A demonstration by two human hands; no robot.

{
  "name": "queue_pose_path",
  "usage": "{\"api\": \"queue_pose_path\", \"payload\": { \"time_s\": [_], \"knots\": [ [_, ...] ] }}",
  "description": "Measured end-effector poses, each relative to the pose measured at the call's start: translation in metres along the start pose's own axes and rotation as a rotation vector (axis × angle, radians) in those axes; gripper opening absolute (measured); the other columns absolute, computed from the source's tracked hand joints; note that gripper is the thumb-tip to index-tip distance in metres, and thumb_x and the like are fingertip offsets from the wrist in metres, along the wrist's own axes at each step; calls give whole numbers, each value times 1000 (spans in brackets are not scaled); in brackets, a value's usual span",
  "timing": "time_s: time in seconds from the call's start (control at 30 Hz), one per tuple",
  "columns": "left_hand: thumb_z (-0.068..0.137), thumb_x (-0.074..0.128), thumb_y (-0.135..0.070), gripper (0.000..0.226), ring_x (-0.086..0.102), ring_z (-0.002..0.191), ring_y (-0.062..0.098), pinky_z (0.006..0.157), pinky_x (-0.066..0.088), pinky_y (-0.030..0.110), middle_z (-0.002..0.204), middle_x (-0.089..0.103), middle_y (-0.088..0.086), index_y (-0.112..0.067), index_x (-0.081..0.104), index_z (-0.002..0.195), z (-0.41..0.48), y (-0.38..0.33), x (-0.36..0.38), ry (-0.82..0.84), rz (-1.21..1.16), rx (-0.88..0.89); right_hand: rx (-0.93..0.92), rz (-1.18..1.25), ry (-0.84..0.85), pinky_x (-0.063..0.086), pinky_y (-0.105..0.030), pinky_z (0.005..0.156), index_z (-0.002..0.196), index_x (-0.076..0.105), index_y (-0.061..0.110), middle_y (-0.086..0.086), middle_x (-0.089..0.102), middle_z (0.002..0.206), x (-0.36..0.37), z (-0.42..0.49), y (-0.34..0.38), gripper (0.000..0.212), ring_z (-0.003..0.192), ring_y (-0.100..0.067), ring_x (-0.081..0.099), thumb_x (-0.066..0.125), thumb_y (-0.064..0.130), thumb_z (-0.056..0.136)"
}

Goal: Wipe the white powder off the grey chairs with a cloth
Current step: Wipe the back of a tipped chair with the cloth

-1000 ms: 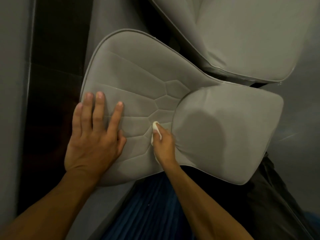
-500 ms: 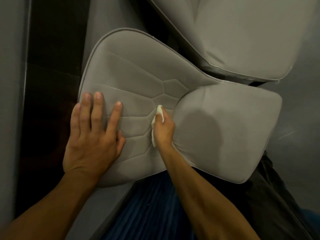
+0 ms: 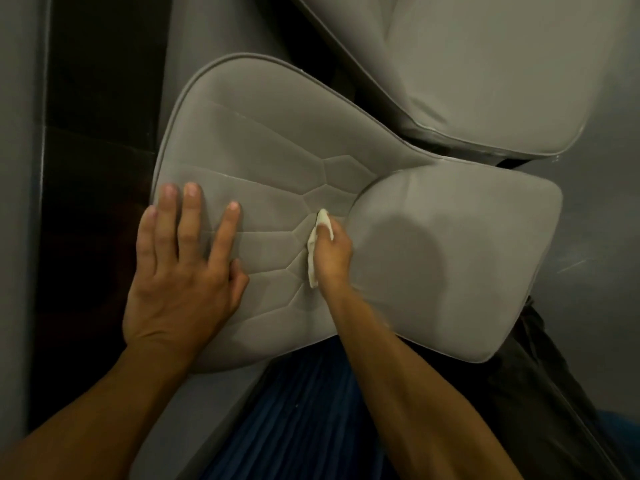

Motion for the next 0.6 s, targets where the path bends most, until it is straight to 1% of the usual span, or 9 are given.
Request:
{"api": "queue_pose_path", "payload": {
  "time_s": [0.07,0.1,0.17,0.27,0.3,0.4,0.47,0.53,0.6],
  "knots": [
    [102,35,-41,67,-1,154,47,126,0,54,164,7,32,-13,21,162,-1,0,0,-7,6,-2,8,46,-20,53,-17,88,117,70,16,4,70,106,-16,2,1,24,95,-8,65,55,27,102],
    [102,35,-41,67,0,153,47,126,0,54,164,7,32,-13,21,162,-1,0,0,-10,12,-2,8,40,-77,54,-19,88,114,70,15,3,69,105,-26,10,2,23,95,-10,66,54,27,103],
    [102,35,-40,67,2,153,48,126,1,55,163,8,32,-13,22,161,-1,0,1,-11,17,3,39,34,-184,55,-32,93,123,66,13,-4,70,110,-40,28,3,31,98,-19,68,50,31,103],
    [102,35,-40,66,2,153,48,126,1,55,163,8,32,-14,22,161,-1,0,1,-16,30,3,48,79,-110,59,-37,74,118,66,10,-8,67,90,-18,33,21,29,65,-12,64,49,29,104],
    [103,35,-40,66,0,153,47,126,0,54,164,6,32,-14,21,162,-1,0,2,-10,29,3,-6,45,-85,60,-34,75,124,65,9,-7,67,93,-8,27,32,31,67,-11,64,49,26,104],
    [102,33,-41,68,-5,154,46,125,-3,54,164,3,32,-14,18,162,0,0,1,3,10,2,-190,-27,-24,47,-24,102,143,54,17,2,62,129,14,-3,49,41,112,-8,61,49,22,103],
    [102,34,-42,69,-7,154,45,125,-4,54,164,3,32,-14,18,162,0,0,1,11,8,0,-254,-59,71,45,-24,104,142,55,25,13,61,122,21,-20,44,42,109,2,59,52,28,100],
    [101,35,-42,69,-9,153,44,125,-4,54,164,4,32,-13,19,162,1,0,1,9,9,1,-286,-68,110,46,-25,104,136,60,32,17,62,118,15,-17,39,42,109,3,61,55,36,95],
    [101,36,-41,69,-9,154,44,125,-4,54,164,4,32,-13,19,162,0,0,1,5,9,2,-285,-48,13,48,-22,99,132,64,27,11,67,113,-2,-1,44,38,105,3,63,55,33,95]
  ]
}}
Point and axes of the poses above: each hand's wrist, its own z-axis towards the middle knuckle, its own x-axis out of the palm, y = z × x, the point moved 8 cm from there along z, towards the middle knuckle
